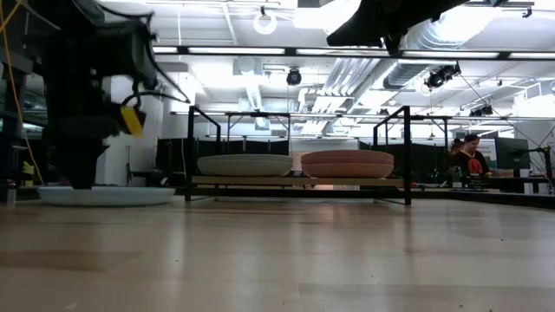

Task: Place and stack plates onto a shelf
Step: Stack the light blue plate on top of the white plate on the shelf

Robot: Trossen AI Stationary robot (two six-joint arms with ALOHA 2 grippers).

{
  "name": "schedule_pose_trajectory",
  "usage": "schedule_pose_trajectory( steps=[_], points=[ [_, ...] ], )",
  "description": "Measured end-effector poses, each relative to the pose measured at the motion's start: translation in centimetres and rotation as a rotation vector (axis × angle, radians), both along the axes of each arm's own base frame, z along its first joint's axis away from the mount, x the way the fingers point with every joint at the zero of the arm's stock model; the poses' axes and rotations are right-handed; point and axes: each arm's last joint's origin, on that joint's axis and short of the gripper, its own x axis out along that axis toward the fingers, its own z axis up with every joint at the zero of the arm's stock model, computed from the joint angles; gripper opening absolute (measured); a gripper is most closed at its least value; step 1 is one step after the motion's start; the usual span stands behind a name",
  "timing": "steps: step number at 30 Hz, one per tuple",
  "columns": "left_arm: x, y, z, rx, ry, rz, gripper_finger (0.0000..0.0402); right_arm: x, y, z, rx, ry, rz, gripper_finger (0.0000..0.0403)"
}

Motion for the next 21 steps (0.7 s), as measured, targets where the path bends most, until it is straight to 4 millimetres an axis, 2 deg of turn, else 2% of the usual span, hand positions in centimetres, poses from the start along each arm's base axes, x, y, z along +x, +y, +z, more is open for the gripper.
schedule_pose_trajectory(
  steps=[8, 14, 21],
  points=[
    [1.5, -3.7, 0.6, -0.094, -0.176, -0.152, 0.0000, 0.0, 0.0, 0.0, 0.000, 0.000, 0.000, 0.0000],
    [3.5, -5.1, -1.2, -0.107, -0.237, -0.191, 0.0000, 0.0, 0.0, 0.1, 0.001, -0.008, 0.000, 0.0000],
    [8.4, -5.6, -3.0, -0.062, -0.298, -0.314, 0.0000, 0.0, 0.0, 0.1, 0.002, -0.008, 0.000, 0.0000]
  ],
)
